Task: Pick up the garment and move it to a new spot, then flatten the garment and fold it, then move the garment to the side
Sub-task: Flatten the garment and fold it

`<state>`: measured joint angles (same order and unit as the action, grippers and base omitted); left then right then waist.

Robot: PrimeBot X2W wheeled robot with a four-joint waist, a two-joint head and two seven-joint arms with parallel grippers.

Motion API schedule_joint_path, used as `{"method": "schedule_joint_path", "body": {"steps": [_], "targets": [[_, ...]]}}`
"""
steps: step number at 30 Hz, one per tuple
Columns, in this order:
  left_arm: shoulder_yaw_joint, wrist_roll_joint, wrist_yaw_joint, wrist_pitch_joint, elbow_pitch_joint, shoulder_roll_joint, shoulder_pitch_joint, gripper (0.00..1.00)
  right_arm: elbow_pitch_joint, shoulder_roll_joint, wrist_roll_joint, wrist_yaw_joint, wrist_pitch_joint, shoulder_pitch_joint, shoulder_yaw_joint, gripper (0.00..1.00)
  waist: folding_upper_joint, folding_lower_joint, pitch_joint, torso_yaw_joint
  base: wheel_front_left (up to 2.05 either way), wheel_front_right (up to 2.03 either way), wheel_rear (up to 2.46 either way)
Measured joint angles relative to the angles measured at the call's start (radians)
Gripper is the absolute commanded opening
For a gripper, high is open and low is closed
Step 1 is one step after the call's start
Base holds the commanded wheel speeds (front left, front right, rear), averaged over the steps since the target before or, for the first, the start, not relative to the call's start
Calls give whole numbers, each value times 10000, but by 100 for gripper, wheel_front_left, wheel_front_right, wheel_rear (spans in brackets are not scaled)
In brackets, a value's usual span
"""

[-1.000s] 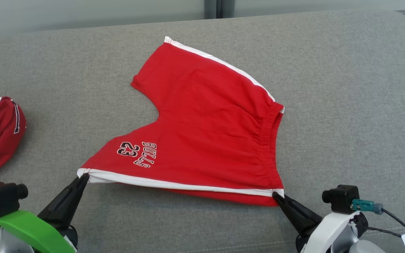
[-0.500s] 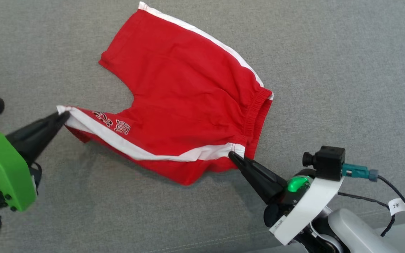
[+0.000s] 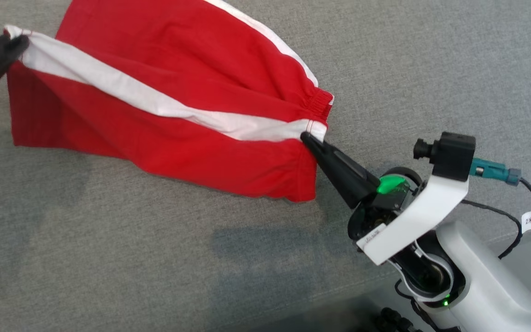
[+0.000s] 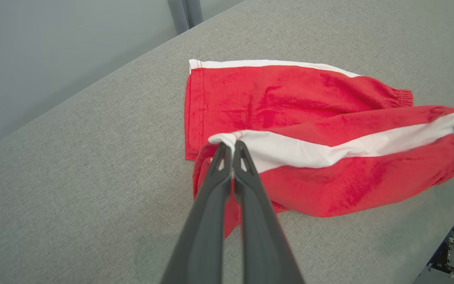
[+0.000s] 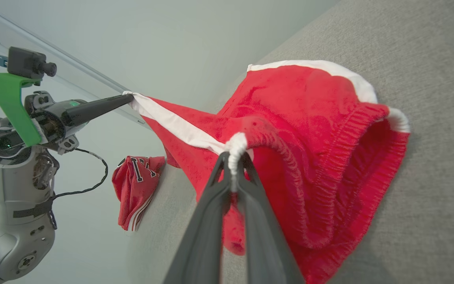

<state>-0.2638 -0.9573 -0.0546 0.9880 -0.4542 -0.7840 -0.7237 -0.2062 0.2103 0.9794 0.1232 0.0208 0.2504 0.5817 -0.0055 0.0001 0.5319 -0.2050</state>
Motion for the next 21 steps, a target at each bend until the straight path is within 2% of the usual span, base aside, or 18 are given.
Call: {"method": "schedule_joint_path", "body": {"steps": [3,9,21], "targets": [[-205,8,-13,368,192,155,-1033,0,-61,-295,232,0,-219,401,-324,0,0,0,404,-238,0,0,0],[-639,690,23,857,1034,255,-2883,0,-79,-349,522,0,-244,1094,-209,0,0,1,1145,-744,0,0,0],[-1503,1873,558,1007,2949,897,-4710,0,410,-640,1118,0,-594,1406,178,0,0,1,1971,-1890,0,0,0]]}}
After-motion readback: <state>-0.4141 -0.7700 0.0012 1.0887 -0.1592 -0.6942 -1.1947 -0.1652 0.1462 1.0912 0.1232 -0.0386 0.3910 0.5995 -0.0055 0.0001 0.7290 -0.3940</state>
